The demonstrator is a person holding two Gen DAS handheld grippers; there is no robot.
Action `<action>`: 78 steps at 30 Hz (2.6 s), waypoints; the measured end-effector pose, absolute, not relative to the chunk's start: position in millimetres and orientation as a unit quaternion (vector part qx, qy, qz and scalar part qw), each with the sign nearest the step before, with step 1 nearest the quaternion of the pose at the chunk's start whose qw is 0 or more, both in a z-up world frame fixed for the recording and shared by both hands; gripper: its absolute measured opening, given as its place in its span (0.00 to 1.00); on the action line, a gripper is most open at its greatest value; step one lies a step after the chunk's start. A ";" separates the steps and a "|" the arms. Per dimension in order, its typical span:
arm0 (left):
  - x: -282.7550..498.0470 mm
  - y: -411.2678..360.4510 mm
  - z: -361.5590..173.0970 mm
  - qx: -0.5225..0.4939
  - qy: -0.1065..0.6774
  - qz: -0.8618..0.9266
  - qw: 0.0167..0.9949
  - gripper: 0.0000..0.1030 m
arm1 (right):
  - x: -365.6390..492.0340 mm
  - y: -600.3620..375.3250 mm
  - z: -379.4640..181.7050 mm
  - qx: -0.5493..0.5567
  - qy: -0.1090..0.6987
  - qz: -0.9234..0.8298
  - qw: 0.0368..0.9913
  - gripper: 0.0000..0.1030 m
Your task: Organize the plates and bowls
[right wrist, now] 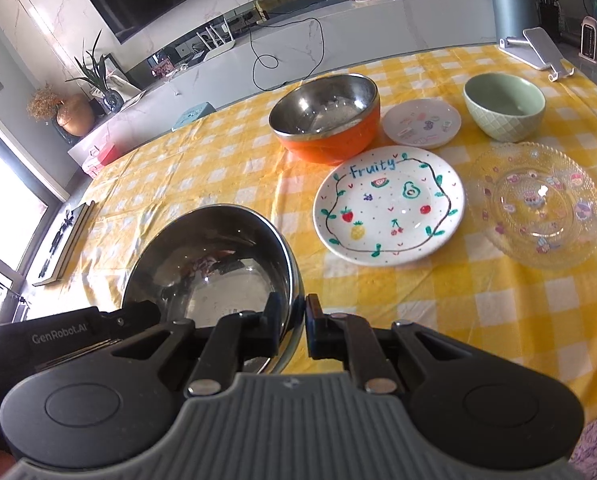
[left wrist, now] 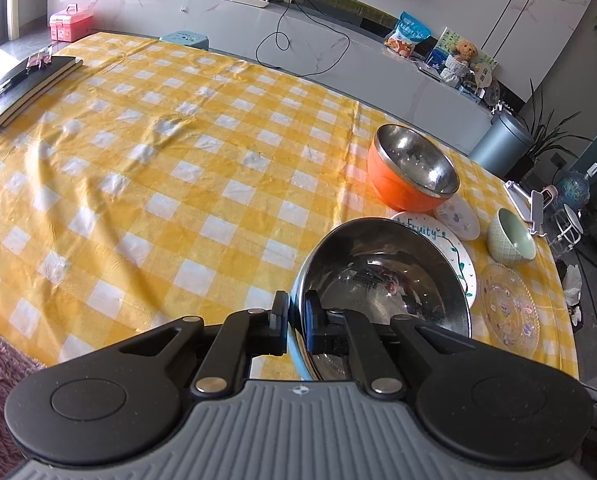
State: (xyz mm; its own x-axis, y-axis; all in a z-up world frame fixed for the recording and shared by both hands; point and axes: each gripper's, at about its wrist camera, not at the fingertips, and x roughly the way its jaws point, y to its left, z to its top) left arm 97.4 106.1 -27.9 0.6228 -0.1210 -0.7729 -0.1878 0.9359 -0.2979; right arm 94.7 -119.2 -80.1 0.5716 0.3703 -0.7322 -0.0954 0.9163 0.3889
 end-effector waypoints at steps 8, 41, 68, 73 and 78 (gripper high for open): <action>90.2 105.8 -42.3 -0.181 0.456 0.021 0.871 0.08 | 88.4 -122.3 -93.1 0.160 0.467 0.133 0.859 0.10; 98.1 107.4 -53.8 -0.169 0.461 0.021 0.871 0.26 | 94.6 -121.4 -101.6 0.160 0.467 0.139 0.859 0.34; 154.2 77.8 27.2 -0.085 0.448 -0.037 0.889 0.48 | 135.1 -168.2 -18.7 0.153 0.387 0.059 0.907 0.83; 187.1 68.5 34.5 -0.072 0.453 -0.048 0.887 0.48 | 170.5 -170.4 -16.1 0.167 0.406 0.056 0.897 0.78; 224.4 62.4 33.3 -0.078 0.460 -0.062 0.882 0.48 | 206.7 -162.8 -20.8 0.164 0.422 0.054 0.890 0.65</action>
State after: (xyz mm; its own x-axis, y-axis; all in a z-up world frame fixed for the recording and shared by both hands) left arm 224.4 62.4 33.3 0.5687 -0.1807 -0.8025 0.0366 0.9802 -0.1948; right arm 206.7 -162.8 -20.8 0.6383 0.2350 -0.7330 0.0415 0.9404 0.3376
